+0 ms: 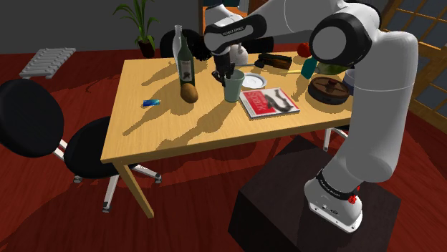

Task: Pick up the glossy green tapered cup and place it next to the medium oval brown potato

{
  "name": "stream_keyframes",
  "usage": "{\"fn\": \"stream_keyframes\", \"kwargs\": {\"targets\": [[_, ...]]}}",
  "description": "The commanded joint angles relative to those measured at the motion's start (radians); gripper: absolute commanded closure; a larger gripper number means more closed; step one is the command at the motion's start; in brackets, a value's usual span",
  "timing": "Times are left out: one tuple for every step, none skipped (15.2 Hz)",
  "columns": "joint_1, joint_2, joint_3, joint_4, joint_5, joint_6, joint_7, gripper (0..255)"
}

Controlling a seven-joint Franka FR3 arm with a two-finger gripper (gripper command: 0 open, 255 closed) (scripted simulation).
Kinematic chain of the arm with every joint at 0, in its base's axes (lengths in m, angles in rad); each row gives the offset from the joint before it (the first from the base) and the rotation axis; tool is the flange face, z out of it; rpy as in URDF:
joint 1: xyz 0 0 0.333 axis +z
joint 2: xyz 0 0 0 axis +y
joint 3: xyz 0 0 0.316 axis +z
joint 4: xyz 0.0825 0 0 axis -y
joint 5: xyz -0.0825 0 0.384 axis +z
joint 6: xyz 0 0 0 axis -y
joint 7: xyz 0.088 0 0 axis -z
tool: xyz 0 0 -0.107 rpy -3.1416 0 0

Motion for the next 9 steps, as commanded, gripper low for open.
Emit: {"fn": "stream_keyframes", "kwargs": {"targets": [[0.0,0.0,0.0,-0.005,0.0,0.006,0.001,255],[0.0,0.0,0.0,-0.005,0.0,0.006,0.001,255],[0.0,0.0,0.0,-0.005,0.0,0.006,0.001,255],[0.0,0.0,0.0,-0.005,0.0,0.006,0.001,255],[0.0,0.0,0.0,-0.005,0.0,0.006,0.001,255],[0.0,0.0,0.0,-0.005,0.0,0.006,0.001,255],[0.0,0.0,0.0,-0.005,0.0,0.006,0.001,0],[0.0,0.0,0.0,-0.005,0.0,0.006,0.001,0],[0.0,0.0,0.0,-0.005,0.0,0.006,0.001,0]]}}
